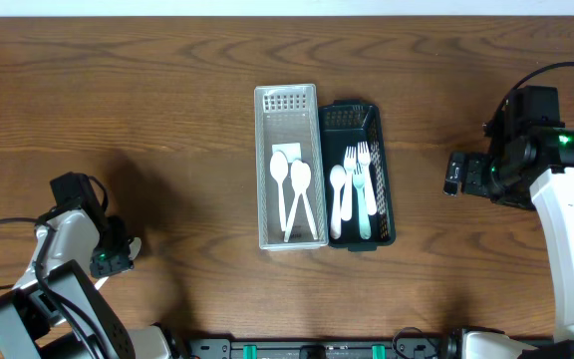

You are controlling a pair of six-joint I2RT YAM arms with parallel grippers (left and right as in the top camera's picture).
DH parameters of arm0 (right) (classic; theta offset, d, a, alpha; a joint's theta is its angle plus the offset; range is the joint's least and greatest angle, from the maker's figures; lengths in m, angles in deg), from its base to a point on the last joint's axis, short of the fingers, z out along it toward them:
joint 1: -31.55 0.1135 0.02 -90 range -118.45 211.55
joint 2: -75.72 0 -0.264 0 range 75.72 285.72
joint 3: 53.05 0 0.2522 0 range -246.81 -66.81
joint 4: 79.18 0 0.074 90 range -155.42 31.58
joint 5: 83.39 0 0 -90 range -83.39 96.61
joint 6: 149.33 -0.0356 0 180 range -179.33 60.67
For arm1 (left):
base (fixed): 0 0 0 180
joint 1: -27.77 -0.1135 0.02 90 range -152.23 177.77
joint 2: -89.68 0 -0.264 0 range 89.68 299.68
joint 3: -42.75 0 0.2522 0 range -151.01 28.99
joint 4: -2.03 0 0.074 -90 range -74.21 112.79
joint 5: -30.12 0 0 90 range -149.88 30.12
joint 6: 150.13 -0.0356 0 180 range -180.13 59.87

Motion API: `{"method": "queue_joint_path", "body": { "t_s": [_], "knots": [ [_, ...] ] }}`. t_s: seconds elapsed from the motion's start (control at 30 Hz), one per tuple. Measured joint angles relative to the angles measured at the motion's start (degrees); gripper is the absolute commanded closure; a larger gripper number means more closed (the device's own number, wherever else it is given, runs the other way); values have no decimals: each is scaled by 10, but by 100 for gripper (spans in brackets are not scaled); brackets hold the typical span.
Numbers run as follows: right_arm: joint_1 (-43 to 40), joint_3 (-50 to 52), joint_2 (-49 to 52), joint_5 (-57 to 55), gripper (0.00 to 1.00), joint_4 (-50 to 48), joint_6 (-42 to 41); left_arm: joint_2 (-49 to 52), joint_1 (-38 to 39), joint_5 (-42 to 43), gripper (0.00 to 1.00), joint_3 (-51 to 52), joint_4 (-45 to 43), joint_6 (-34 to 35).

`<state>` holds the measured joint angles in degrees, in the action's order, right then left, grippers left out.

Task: Pack container
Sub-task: 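Lower the left gripper to the last white spoon and grasp it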

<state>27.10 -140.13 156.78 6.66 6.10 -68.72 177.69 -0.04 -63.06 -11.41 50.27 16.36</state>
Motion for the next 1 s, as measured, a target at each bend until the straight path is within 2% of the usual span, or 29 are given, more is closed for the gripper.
{"method": "queue_joint_path", "body": {
  "t_s": [0.23,0.47,0.83,0.97,1.0],
  "knots": [
    [0,0,0,0,1,2,0,0,-19,0,48,0,3,0],
    [0,0,0,0,1,6,0,0,-22,-2,71,0,4,3],
    [0,0,0,0,1,6,0,0,-22,-2,80,0,6,-2],
    [0,0,0,0,1,6,0,0,-22,-3,81,0,3,-32],
    [0,0,0,0,1,6,0,0,-22,-3,86,0,2,-46]
  ]
}}
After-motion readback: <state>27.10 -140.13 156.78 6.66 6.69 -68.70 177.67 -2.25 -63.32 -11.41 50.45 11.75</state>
